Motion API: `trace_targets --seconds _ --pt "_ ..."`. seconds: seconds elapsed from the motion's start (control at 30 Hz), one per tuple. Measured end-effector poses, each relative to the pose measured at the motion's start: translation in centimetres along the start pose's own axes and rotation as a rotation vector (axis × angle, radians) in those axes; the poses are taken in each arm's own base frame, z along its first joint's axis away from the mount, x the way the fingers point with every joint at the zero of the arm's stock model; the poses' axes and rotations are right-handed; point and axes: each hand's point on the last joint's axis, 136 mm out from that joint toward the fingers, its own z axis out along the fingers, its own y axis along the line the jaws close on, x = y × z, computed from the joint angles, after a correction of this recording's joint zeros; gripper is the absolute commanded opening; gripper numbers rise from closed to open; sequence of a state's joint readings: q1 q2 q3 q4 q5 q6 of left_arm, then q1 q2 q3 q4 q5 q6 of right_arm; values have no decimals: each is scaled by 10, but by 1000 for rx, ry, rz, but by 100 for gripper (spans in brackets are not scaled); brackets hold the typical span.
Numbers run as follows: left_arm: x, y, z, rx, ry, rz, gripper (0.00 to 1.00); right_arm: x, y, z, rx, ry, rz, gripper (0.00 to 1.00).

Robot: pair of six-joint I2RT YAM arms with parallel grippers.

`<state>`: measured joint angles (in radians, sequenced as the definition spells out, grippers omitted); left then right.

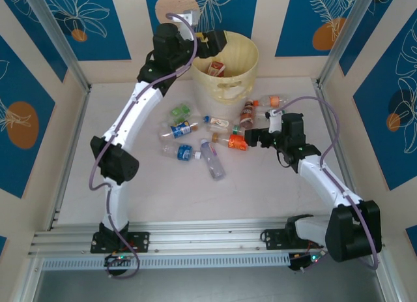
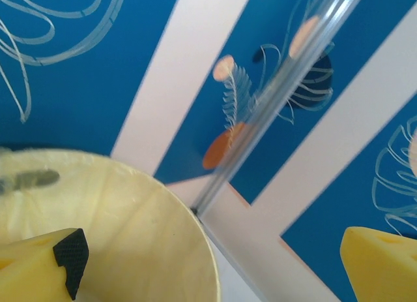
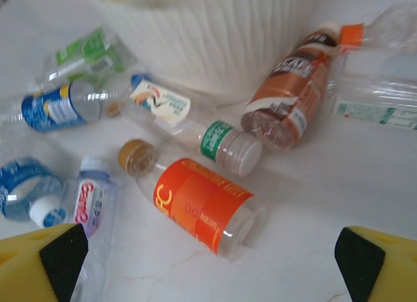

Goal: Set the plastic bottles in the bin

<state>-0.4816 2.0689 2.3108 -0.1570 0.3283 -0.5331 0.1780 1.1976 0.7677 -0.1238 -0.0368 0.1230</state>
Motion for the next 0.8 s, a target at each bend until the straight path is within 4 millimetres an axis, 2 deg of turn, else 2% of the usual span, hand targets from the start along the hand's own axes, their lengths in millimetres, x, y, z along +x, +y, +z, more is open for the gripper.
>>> trace_targets --seconds 0.2,0.3,0.43,0.6,0.8 --pt "44 1 -14 27 134 -34 100 19 12 18 -69 105 -159 99" --pt "66 5 -30 15 169 -51 100 29 19 28 -95 162 -221 99" --pt "91 10 -59 -10 180 -57 100 46 29 43 -134 255 -309 99" --pt "107 13 -92 -43 153 -39 100 70 39 57 -181 372 -404 99" --pt "146 42 -139 -182 130 -25 100 72 34 76 -144 447 -529 100"
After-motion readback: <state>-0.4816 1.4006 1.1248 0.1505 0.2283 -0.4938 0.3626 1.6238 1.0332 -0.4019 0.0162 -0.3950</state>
